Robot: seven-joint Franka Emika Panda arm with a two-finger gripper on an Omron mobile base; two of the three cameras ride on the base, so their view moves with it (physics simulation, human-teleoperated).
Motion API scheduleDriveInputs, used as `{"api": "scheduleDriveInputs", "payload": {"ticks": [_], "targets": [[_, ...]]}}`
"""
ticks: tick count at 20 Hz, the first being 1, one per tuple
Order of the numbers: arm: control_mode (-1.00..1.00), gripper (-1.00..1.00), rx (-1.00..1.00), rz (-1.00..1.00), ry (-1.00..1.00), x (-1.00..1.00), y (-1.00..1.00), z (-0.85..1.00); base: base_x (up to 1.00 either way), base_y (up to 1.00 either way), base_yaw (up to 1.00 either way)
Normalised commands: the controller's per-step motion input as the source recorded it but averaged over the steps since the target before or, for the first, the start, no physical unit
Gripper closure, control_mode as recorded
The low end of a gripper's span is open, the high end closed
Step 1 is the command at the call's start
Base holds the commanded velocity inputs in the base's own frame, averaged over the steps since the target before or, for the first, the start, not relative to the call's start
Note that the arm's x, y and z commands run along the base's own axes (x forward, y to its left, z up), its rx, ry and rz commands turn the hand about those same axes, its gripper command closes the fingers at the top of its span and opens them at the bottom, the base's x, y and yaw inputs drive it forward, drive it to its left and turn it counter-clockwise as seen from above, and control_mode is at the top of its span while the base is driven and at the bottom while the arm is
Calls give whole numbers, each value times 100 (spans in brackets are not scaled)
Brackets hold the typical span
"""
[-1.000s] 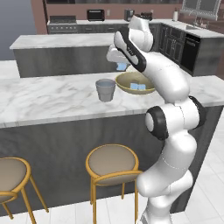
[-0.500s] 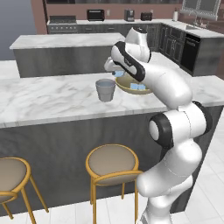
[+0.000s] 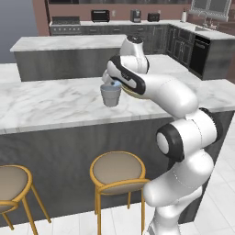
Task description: There are four ice cubes in the ice bowl. Place two ice cubes in each glass of water.
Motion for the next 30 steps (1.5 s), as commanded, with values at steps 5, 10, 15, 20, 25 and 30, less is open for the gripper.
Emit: {"api": "scheduleDriveInputs", "payload": {"ticks": [5,10,15,20,25,30], "targets": [[-100,100,-7,6,0,0,14,-1,0,0,0],[-100,100,-3,4,0,4,0,-9,0,0,0],[-100,100,0,3,0,16,0,-12,0,0,0],[-100,100,0,1,0,16,5,-1,0,0,0],[-100,100,0,0,0,23,19,-5,0,0,0],[-100,100,0,0,0,29,6,-14,0,0,0]]}}
